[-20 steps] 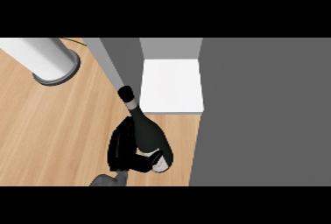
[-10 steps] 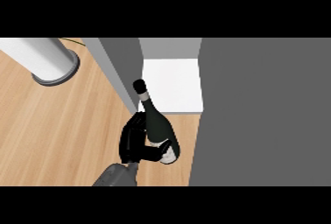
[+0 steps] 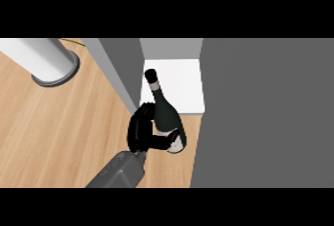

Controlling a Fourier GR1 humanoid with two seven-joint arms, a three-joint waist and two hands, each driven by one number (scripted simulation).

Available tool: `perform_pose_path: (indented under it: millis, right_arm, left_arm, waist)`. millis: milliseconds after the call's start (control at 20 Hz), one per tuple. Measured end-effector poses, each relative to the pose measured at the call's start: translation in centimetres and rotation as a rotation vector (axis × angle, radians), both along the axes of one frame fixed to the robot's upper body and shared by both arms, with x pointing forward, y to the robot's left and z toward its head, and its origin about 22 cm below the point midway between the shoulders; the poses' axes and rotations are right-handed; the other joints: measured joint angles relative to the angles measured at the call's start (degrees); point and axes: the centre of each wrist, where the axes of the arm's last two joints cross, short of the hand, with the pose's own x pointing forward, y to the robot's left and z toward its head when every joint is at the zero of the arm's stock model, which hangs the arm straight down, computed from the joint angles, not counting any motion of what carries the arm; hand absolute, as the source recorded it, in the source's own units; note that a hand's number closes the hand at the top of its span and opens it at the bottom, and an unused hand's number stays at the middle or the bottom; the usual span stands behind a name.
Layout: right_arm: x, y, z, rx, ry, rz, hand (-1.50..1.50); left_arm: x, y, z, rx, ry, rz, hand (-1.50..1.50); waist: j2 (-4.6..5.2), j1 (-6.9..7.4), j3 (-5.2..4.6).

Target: Pick up the wine, place it into the cabinet and close the cabinet

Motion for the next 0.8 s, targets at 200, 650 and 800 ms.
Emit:
perform_pose_path:
  millis: [200,650,800]
  right_arm:
    - [-0.1,0.4,0.0,0.009,0.002,0.004,-1.50]
    - [0.2,0.3,-0.6,0.020,-0.011,0.017,-1.50]
    - [0.3,0.1,-0.6,0.020,-0.013,0.014,-1.50]
  left_arm:
    - [2.0,0.0,1.0,0.004,-0.006,0.007,1.50]
    - [5.2,-0.7,2.7,0.001,0.018,0.052,1.50]
    - [6.5,-0.4,3.2,-0.002,0.011,0.069,1.50]
  waist:
    - [0.01,0.01,0.00]
    - [0.12,-0.45,0.00]
    - [0.17,-0.56,-0.01]
